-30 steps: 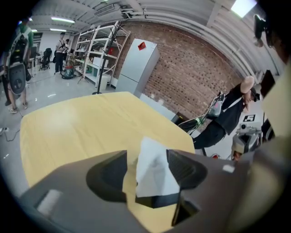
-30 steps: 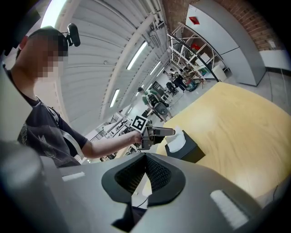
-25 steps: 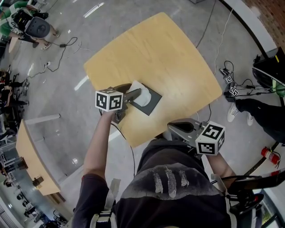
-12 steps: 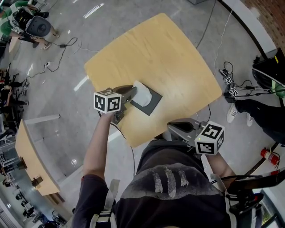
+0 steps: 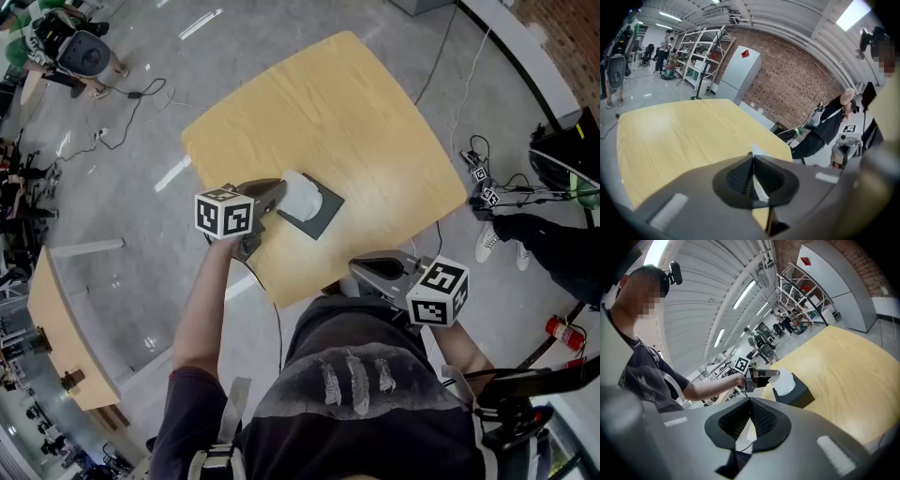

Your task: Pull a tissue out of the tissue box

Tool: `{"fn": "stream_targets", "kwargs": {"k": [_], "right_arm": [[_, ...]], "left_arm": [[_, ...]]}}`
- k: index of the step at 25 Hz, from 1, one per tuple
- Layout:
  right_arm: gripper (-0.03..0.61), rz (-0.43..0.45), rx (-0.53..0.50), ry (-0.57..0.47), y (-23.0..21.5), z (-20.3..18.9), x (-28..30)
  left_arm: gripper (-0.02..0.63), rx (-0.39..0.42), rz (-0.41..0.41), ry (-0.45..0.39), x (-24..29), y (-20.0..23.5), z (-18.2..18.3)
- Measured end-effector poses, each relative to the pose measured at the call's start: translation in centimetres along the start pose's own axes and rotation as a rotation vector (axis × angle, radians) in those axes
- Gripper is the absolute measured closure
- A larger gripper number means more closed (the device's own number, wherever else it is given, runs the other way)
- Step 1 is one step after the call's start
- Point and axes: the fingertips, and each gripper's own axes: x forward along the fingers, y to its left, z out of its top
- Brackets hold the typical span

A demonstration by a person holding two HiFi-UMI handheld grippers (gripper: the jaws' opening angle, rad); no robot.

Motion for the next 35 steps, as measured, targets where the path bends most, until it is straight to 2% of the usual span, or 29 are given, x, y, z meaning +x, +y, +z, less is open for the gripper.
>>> {"fn": "stream_targets", "kwargs": {"k": [20,27,35], "right_arm": [[0.580,0.035,-0.037,0.009,0.7,-1.3,0.3],[0.580,0.041,-0.057,0.017,2.9,-1.7,0.4],[0.580,0.058,-0.081,0.034,4.1,-2.2,0.7]], "left_arm": [[0.607,0.042,0.023,-0.052,-1.9,-1.3,0.9],[0.607,0.050,0.024,-0.095,-4.7,-3.0,1.2],[0.607,0.021,0.034,-0.180,-7.7,-3.5,2.1]]}}
